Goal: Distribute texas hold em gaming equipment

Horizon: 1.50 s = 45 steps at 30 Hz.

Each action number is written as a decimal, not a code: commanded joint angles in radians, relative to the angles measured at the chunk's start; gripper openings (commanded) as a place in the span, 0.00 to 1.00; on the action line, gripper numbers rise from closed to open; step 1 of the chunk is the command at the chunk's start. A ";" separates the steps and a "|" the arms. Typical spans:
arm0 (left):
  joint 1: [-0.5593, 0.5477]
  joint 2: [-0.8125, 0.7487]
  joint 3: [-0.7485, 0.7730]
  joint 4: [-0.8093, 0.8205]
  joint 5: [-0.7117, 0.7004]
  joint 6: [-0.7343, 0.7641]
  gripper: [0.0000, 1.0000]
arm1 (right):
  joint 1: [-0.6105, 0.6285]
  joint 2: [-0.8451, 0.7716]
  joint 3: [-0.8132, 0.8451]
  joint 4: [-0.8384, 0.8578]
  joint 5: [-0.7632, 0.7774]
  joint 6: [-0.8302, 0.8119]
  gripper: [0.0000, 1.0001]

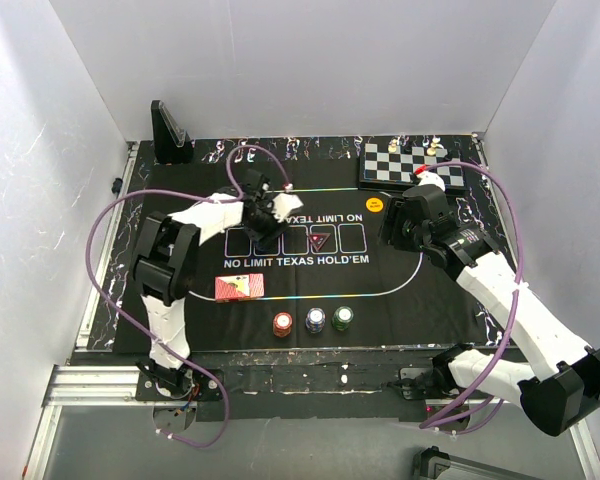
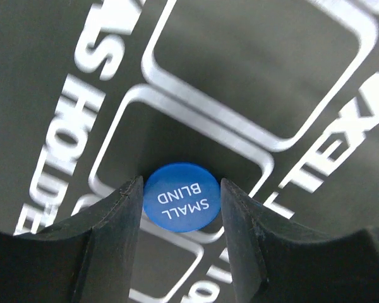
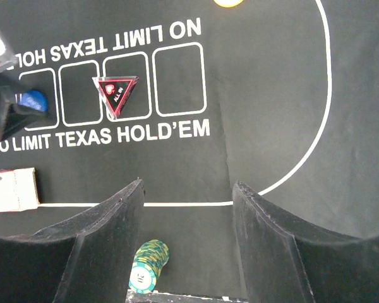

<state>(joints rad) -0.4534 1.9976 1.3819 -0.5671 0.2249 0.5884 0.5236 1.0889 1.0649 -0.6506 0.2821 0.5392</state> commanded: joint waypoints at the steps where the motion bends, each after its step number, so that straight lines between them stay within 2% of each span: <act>1: 0.113 -0.097 -0.082 -0.083 -0.085 0.036 0.36 | -0.004 -0.007 -0.014 0.051 0.012 -0.013 0.65; 8: 0.278 -0.276 -0.240 -0.083 -0.114 0.109 0.36 | -0.020 0.083 0.015 0.055 0.043 -0.025 0.64; 13: 0.377 -0.327 -0.232 -0.100 -0.096 0.119 0.37 | -0.072 0.261 0.110 0.031 0.063 -0.024 0.71; 15: 0.380 -0.332 -0.176 -0.126 -0.070 0.093 0.43 | -0.097 0.328 0.144 0.031 0.077 -0.025 0.77; 18: 0.380 -0.332 -0.081 -0.177 -0.007 0.016 0.67 | -0.148 0.432 0.203 0.023 0.092 -0.034 0.83; 21: 0.381 -0.324 -0.006 -0.240 0.068 -0.051 0.78 | -0.194 0.526 0.263 0.011 0.069 -0.050 0.85; 23: 0.380 -0.330 -0.017 -0.238 0.099 -0.068 0.78 | -0.217 0.572 0.294 0.006 0.055 -0.054 0.86; 30: 0.378 -0.352 -0.158 -0.188 0.045 -0.062 0.81 | -0.272 0.718 0.368 0.069 -0.047 -0.068 0.88; 33: 0.380 -0.393 -0.150 -0.209 0.056 -0.079 0.89 | -0.281 0.787 0.421 0.089 -0.098 -0.068 0.87; 36: 0.380 -0.419 -0.113 -0.246 0.073 -0.101 0.92 | -0.283 0.861 0.477 0.108 -0.124 -0.079 0.85; 41: 0.380 -0.445 -0.090 -0.275 0.091 -0.147 0.93 | -0.283 0.980 0.587 0.065 -0.152 -0.081 0.79; 45: 0.380 -0.457 -0.083 -0.284 0.102 -0.162 0.93 | -0.283 1.023 0.613 0.069 -0.147 -0.090 0.76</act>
<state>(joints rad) -0.0715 1.5906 1.2678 -0.8310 0.2939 0.4583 0.2424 2.0937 1.6211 -0.5789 0.1505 0.4660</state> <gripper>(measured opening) 0.934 0.766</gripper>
